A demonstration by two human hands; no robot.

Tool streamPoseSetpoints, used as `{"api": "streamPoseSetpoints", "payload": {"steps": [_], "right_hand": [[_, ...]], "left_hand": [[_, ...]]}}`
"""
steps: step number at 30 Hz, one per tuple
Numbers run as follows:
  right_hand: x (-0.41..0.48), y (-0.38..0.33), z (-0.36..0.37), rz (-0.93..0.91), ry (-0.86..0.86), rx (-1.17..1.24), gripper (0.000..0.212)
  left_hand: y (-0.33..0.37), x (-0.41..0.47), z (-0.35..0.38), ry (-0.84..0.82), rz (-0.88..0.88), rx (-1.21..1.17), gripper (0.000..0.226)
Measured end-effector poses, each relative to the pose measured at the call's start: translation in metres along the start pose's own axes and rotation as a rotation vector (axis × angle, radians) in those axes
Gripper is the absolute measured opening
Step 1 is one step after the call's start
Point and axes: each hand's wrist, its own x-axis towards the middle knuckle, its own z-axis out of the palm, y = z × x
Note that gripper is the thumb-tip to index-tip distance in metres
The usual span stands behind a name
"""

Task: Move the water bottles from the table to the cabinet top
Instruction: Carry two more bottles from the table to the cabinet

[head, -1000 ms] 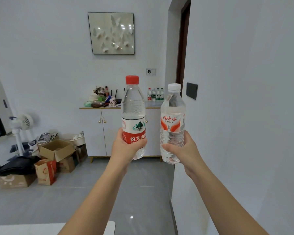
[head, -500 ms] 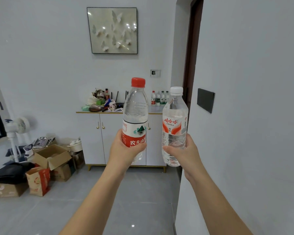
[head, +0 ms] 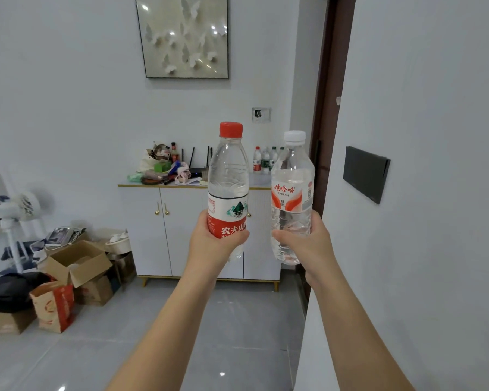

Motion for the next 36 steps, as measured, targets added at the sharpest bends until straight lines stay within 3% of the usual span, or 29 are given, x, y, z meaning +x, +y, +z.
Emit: {"api": "streamPoseSetpoints", "payload": {"steps": [22,36], "right_hand": [[0.27,0.066,0.096,-0.057,0.083,-0.021,0.057],[0.405,0.125,0.113,-0.022,0.1,0.021,0.054]], "left_hand": [[-0.081,0.324,0.035,-0.159,0.023,-0.109,0.065],[-0.145,0.456,0.072,-0.161,-0.013,-0.094,0.066]]}}
